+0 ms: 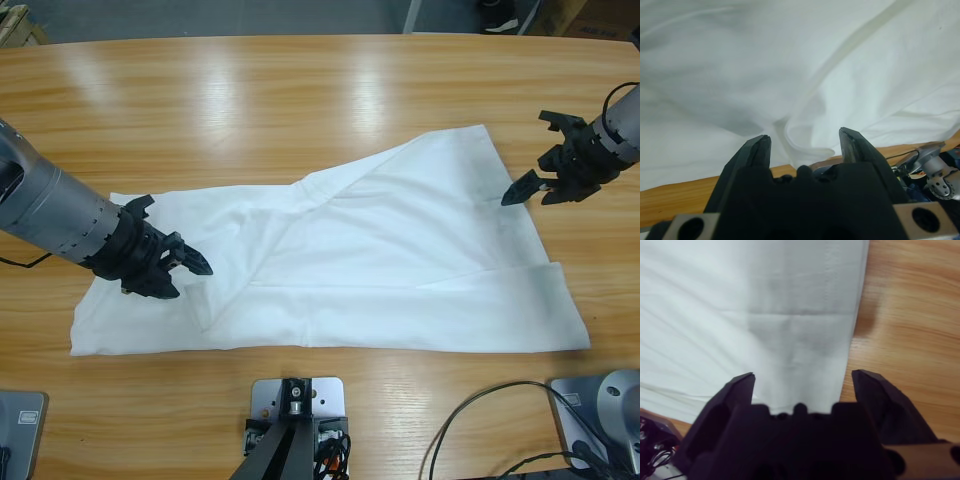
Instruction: Fold clothes
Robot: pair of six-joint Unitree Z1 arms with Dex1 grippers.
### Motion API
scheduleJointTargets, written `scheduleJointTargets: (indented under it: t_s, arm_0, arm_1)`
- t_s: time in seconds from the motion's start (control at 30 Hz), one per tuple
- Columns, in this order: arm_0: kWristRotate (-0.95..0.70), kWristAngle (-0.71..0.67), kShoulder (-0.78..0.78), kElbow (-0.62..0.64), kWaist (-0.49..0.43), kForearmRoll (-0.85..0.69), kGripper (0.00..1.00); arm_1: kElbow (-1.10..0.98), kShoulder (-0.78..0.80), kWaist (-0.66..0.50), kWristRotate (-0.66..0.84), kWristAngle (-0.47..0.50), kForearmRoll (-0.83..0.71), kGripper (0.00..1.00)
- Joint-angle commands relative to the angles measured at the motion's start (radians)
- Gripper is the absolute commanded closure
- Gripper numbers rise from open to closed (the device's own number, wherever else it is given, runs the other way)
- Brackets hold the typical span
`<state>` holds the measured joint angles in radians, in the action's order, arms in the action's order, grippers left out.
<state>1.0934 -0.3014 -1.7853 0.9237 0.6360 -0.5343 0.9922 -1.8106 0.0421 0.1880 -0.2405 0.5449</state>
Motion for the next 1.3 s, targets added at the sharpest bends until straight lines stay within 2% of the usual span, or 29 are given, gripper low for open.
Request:
scheduleJointTargets:
  t_s: [0.03, 0.43, 0.47, 0.5, 0.53, 0.57, 0.67, 0.7, 0.97, 1.07, 1.1, 1.23, 1.27, 1.3]
  arm_0:
    - [-0.019, -0.036, -0.012, -0.022, 0.008, 0.037, 1.000]
    - [-0.074, -0.042, -0.012, -0.037, 0.010, 0.016, 1.000]
    - [-0.076, -0.046, -0.016, -0.039, 0.010, 0.016, 0.938]
    - [-0.077, -0.054, -0.023, -0.039, 0.009, 0.016, 0.589]
    - [-0.080, -0.056, -0.028, -0.039, 0.010, 0.016, 0.378]
    - [-0.081, -0.056, -0.032, -0.039, 0.010, 0.016, 0.278]
    - [-0.081, -0.045, -0.033, -0.039, 0.010, 0.016, 0.139]
    - [-0.081, -0.043, -0.036, -0.038, 0.010, 0.016, 0.119]
    - [-0.075, -0.025, -0.094, -0.030, 0.010, 0.026, 0.128]
    - [-0.074, -0.025, -0.117, -0.028, 0.010, 0.035, 0.184]
    - [-0.074, -0.024, -0.117, -0.025, 0.010, 0.038, 0.259]
    - [-0.069, -0.025, -0.087, -0.005, 0.010, 0.039, 0.784]
    - [-0.069, -0.026, -0.079, -0.001, 0.010, 0.038, 0.837]
    - [-0.069, -0.027, -0.072, 0.002, 0.010, 0.037, 0.837]
  arm_1:
    - [-0.033, 0.008, 0.009, -0.010, 0.002, -0.013, 0.202]
    - [-0.037, 0.010, 0.009, -0.009, 0.000, -0.015, 0.202]
    - [-0.039, 0.010, 0.009, -0.009, 0.000, -0.015, 0.205]
    - [-0.039, 0.010, 0.009, -0.009, -0.001, -0.015, 0.207]
    - [-0.040, 0.010, 0.009, -0.008, -0.002, -0.014, 0.211]
    - [-0.041, 0.010, 0.009, -0.007, -0.003, -0.014, 0.211]
    - [-0.043, 0.013, 0.009, -0.004, -0.005, -0.014, 0.211]
    - [-0.044, 0.012, 0.009, -0.002, -0.005, -0.014, 0.211]
    - [-0.057, 0.011, 0.009, 0.001, -0.005, -0.031, 0.215]
    - [-0.058, 0.011, 0.009, 0.001, -0.005, -0.031, 0.216]
    - [-0.058, 0.012, 0.009, 0.001, -0.005, -0.032, 0.216]
    - [-0.058, 0.010, 0.009, 0.001, -0.005, -0.033, 0.216]
    - [-0.058, 0.010, 0.009, 0.001, -0.006, -0.033, 0.216]
    - [-0.058, 0.008, 0.009, 0.001, -0.006, -0.034, 0.216]
